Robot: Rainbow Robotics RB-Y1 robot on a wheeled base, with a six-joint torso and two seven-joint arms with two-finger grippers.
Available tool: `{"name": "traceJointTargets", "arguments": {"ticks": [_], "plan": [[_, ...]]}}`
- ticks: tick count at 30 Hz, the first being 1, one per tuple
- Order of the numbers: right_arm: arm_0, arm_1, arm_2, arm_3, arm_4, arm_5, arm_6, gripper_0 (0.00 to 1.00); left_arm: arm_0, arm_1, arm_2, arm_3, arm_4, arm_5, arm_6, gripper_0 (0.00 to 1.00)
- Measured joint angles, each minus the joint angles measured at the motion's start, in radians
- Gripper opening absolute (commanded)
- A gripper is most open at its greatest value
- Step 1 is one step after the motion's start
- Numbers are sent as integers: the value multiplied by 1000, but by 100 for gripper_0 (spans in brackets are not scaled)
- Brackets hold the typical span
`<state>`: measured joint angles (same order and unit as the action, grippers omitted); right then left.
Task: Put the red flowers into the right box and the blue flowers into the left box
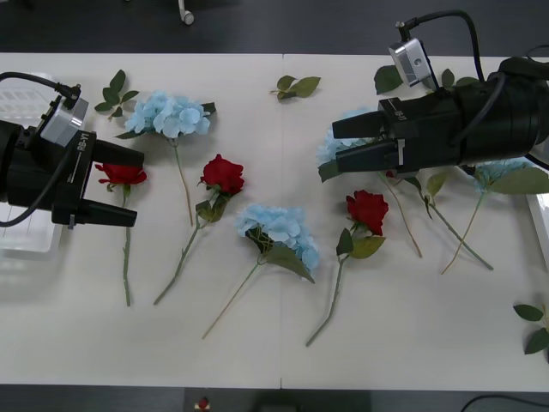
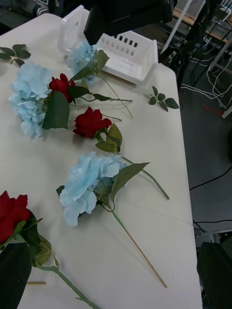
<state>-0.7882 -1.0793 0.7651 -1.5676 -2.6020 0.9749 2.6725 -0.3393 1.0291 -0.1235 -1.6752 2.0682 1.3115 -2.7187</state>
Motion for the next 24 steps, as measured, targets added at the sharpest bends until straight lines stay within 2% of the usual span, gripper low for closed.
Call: {"name": "traceJointTargets", "arguments": {"ticks": [8, 15, 19, 24], "plan": [[22, 68, 72, 2, 0, 4, 0, 100, 0, 2, 1, 1, 0, -3, 0, 100], [-42, 69, 71, 2, 28, 34, -15, 100, 0, 37, 2, -15, -15, -52, 0, 100], [-74, 57, 71, 2, 42, 38, -275, 100, 0, 42, 23, -36, -101, -74, 64, 100], [-110, 7, 59, 2, 159, 14, -603, 100, 0, 42, 76, -58, -276, -110, 436, 100]]}}
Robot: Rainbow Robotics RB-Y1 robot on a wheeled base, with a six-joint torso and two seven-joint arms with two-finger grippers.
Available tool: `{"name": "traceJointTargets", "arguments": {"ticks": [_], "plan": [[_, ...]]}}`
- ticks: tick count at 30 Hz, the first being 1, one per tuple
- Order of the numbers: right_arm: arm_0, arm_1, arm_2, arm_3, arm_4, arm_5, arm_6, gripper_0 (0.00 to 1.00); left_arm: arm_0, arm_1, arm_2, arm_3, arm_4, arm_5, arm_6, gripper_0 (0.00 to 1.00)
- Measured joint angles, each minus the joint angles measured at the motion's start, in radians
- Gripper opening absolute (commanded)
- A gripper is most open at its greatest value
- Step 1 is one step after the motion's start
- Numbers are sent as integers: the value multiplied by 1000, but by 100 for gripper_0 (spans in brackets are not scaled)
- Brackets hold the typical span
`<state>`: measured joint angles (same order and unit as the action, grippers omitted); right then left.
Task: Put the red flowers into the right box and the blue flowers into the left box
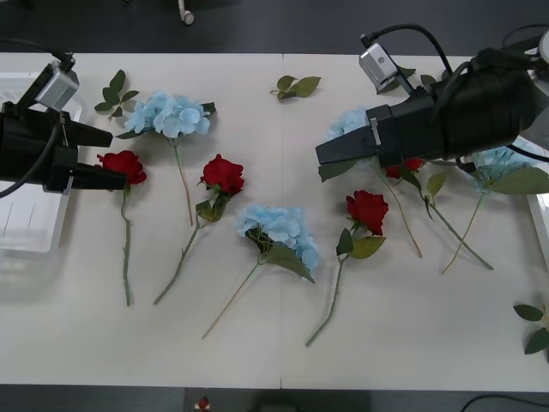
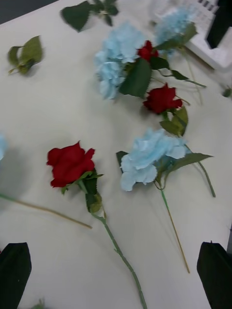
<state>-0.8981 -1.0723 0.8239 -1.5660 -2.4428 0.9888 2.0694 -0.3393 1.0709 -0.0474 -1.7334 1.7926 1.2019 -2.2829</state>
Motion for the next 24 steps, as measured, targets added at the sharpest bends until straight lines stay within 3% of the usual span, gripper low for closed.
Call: {"name": "traceJointTargets", "arguments": {"ticks": [5, 8, 11, 17, 21, 24], "plan": [[-28, -25, -48, 0, 140, 2, -418, 100, 0, 0, 26, -2, -137, -5, 74, 100], [-39, -25, -67, 1, 213, 13, -659, 100, 0, 0, 27, -8, -234, -8, 327, 100], [-40, -26, -73, 9, 253, 25, -764, 100, 0, 0, 27, -19, -325, -12, 567, 100], [-40, -30, -73, 72, 367, 108, -1166, 100, 0, 0, 17, -22, -468, 4, 711, 100], [-40, -69, -72, 92, 456, 144, -1206, 100, -7, 0, -50, -22, -552, 4, 1018, 100], [-40, -109, -71, 100, 494, 175, -1269, 100, -32, 0, -115, -19, -591, 4, 1040, 100]]}}
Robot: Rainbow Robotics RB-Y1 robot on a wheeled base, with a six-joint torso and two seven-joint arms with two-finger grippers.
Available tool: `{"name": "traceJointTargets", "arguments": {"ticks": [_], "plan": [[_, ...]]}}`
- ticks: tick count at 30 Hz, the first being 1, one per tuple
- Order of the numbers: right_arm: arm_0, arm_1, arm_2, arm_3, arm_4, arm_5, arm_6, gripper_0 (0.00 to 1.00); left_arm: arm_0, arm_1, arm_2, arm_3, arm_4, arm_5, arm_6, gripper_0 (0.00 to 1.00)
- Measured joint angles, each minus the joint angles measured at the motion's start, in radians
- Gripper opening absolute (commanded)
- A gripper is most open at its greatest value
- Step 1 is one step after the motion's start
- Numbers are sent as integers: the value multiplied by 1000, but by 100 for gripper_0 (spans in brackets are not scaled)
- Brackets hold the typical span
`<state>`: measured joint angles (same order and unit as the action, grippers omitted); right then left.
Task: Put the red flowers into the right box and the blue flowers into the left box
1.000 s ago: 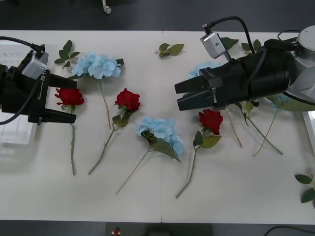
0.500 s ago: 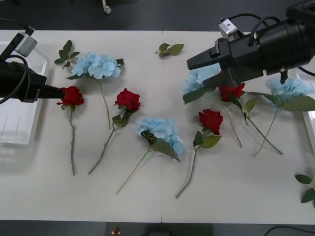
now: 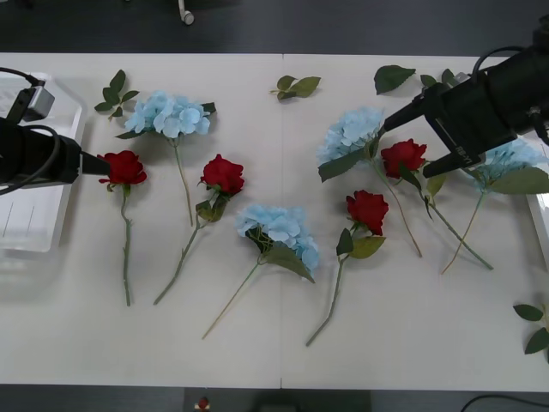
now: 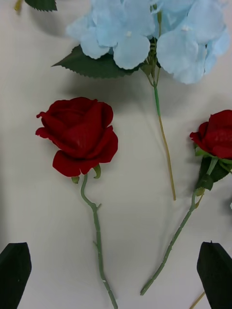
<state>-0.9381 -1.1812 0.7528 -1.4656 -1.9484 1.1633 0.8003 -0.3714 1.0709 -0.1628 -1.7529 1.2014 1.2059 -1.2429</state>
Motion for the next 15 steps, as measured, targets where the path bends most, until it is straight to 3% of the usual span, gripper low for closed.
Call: {"name": "traceJointTargets", "arguments": {"ticks": [8, 15], "plan": [[0, -106, 0, 3, 106, 71, -79, 100, -85, 0, -132, 83, -10, 11, 124, 100], [0, -112, 3, 7, 243, 107, -76, 100, -164, -33, -182, 218, -34, 107, 124, 100]]}}
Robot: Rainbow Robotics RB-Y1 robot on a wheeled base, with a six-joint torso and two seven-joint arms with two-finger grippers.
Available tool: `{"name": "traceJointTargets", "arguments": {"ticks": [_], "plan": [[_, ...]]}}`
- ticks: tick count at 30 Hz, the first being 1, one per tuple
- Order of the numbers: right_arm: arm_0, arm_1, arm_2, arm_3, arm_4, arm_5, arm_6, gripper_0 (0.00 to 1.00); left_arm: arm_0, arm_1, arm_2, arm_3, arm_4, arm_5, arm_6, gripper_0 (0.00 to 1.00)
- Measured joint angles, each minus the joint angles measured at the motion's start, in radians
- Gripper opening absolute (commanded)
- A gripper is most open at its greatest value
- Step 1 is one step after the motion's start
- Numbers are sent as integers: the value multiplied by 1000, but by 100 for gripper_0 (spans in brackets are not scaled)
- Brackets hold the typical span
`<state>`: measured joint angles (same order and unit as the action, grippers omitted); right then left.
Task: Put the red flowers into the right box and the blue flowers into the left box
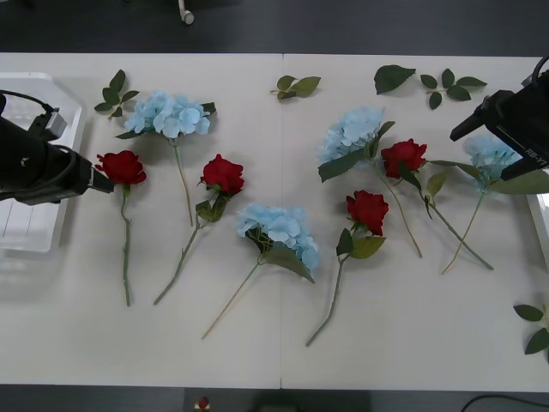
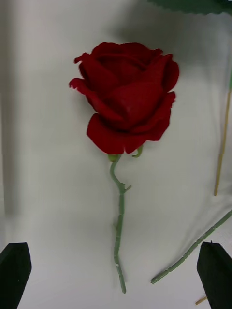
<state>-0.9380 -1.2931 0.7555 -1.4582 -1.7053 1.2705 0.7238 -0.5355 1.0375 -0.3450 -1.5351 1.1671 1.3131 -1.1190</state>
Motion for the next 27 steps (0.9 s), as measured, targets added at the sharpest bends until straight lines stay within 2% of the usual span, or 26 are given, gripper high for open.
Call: {"name": "traceJointTargets", "arguments": {"ticks": [4, 8, 12, 16, 22, 27], "plan": [[0, 14, 40, 18, 77, -31, 8, 100, -41, -52, -9, 78, -54, 30, 0, 100], [0, 28, 124, 50, 146, -98, 63, 100, -78, -79, -78, 125, -113, 20, 0, 100], [0, 42, 216, 97, 155, -178, 222, 100, -100, -105, -127, 174, -118, 6, 0, 100], [0, 47, 285, 130, 155, -245, 241, 100, -100, -149, -117, 223, -141, 6, 0, 100], [0, 62, 297, 194, 163, -272, 292, 100, -100, -189, -113, 254, -167, -32, 0, 100], [0, 120, 297, 261, 184, -282, 295, 100, -100, -189, -183, 254, -182, -118, 0, 100]]}}
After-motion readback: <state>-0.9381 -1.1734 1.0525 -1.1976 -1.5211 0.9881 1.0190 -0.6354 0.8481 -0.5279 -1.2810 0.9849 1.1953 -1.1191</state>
